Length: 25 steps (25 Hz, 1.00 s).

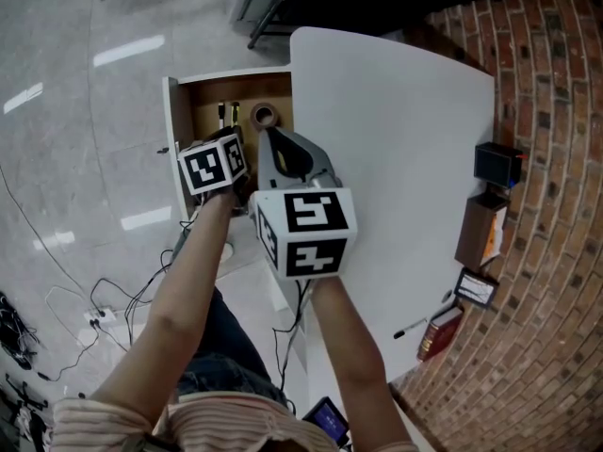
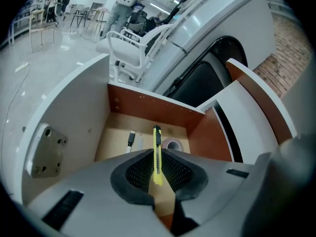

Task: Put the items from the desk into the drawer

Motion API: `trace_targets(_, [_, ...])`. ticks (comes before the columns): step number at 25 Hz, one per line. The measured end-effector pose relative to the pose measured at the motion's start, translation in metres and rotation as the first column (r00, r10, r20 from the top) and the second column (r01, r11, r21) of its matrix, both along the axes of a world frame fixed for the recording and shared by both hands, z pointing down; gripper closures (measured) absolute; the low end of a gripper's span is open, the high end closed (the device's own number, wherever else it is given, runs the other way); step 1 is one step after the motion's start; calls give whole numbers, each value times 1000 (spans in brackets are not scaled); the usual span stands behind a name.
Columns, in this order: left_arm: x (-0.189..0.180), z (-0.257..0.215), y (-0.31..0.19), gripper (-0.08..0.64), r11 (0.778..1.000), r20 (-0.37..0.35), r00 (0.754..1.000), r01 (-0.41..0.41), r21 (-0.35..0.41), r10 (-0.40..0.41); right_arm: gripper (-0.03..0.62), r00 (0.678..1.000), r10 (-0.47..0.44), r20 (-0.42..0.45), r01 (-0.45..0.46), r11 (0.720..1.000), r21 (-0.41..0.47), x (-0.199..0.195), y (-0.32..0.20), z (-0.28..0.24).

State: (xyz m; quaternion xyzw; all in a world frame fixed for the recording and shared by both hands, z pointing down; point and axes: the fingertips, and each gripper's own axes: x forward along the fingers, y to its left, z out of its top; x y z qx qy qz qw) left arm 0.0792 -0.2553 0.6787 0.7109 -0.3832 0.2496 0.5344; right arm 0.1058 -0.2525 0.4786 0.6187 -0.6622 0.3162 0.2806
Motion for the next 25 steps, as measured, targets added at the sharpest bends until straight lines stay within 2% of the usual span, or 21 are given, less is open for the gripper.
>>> trace_targets(6, [4, 16, -2, 509, 1000, 18, 1000, 3, -12, -3, 575, 1000, -19, 0, 19, 1000, -16, -3, -6, 5])
trace_targets(11, [7, 20, -3, 509, 1000, 26, 1000, 2, -8, -2, 575, 998, -55, -12, 54, 997, -62, -6, -8, 14])
trace_targets(17, [7, 33, -2, 509, 999, 17, 1000, 23, -45, -22, 575, 993, -118, -17, 114, 982, -153, -17, -9, 24])
trace_targets(25, [8, 44, 0, 509, 996, 12, 999, 39, -84, -38, 575, 985, -166, -40, 155, 967, -201, -15, -15, 28])
